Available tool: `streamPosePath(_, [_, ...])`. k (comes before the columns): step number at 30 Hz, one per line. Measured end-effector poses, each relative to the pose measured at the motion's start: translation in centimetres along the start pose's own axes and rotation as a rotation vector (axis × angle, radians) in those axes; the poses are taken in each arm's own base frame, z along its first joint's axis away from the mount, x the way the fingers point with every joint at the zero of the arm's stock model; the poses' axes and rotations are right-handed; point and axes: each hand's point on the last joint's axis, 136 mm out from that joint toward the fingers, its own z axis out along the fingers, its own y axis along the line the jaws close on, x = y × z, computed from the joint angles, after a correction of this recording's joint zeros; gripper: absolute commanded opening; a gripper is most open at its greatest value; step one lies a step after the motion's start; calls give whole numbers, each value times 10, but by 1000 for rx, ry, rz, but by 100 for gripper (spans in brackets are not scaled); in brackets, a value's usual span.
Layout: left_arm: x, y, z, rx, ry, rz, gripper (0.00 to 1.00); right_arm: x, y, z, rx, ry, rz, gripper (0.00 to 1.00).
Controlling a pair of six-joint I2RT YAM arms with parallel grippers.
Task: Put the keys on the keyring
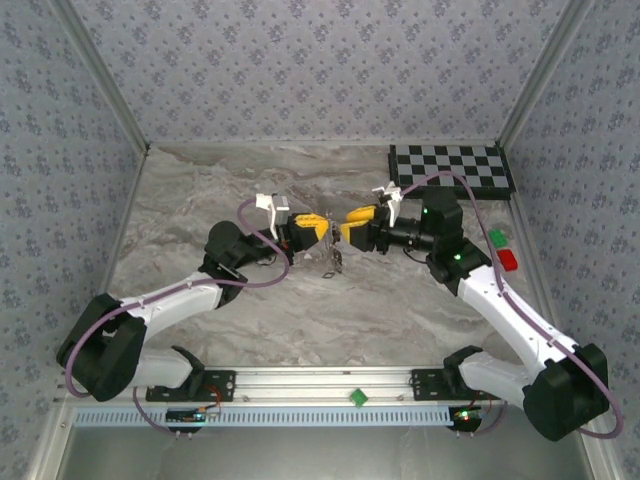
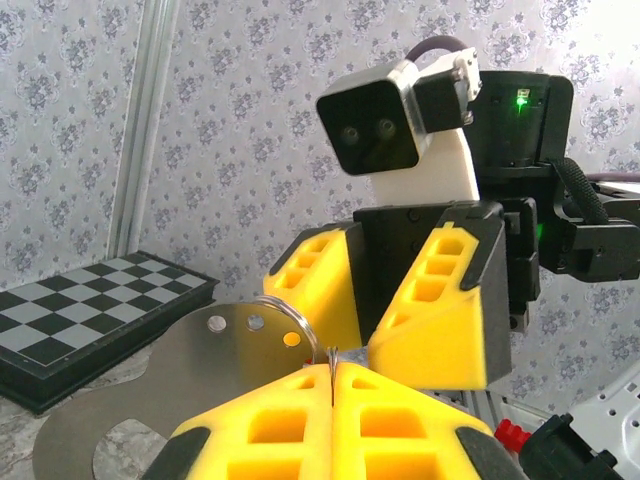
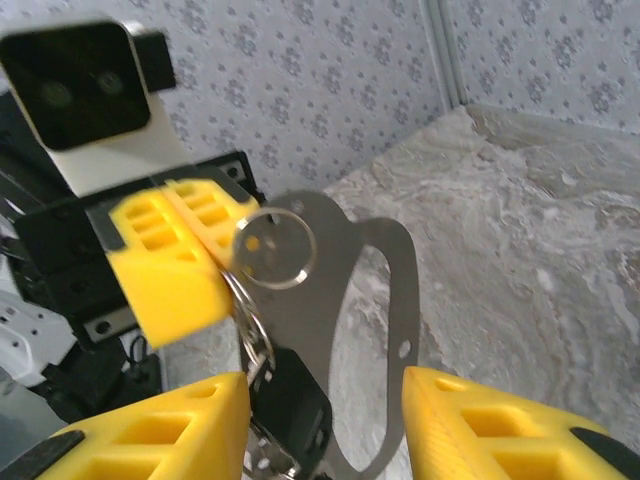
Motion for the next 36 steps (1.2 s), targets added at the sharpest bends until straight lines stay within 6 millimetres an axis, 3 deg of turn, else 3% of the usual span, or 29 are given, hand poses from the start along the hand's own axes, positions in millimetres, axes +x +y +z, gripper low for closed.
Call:
streamPosePath(10, [0, 0, 0, 1, 0, 0, 0, 2, 6, 6, -68, 9, 17, 43])
streamPosePath(18, [0, 0, 0, 1, 0, 0, 0, 14, 5, 9, -79, 51, 30, 14])
streamPosePath(25, [1, 0, 0, -1, 3, -2, 0, 18, 5, 11, -88, 65, 35, 0])
streamPosePath(36, [6, 1, -2, -5, 12, -10, 0, 26, 12, 15, -128, 140, 27, 0])
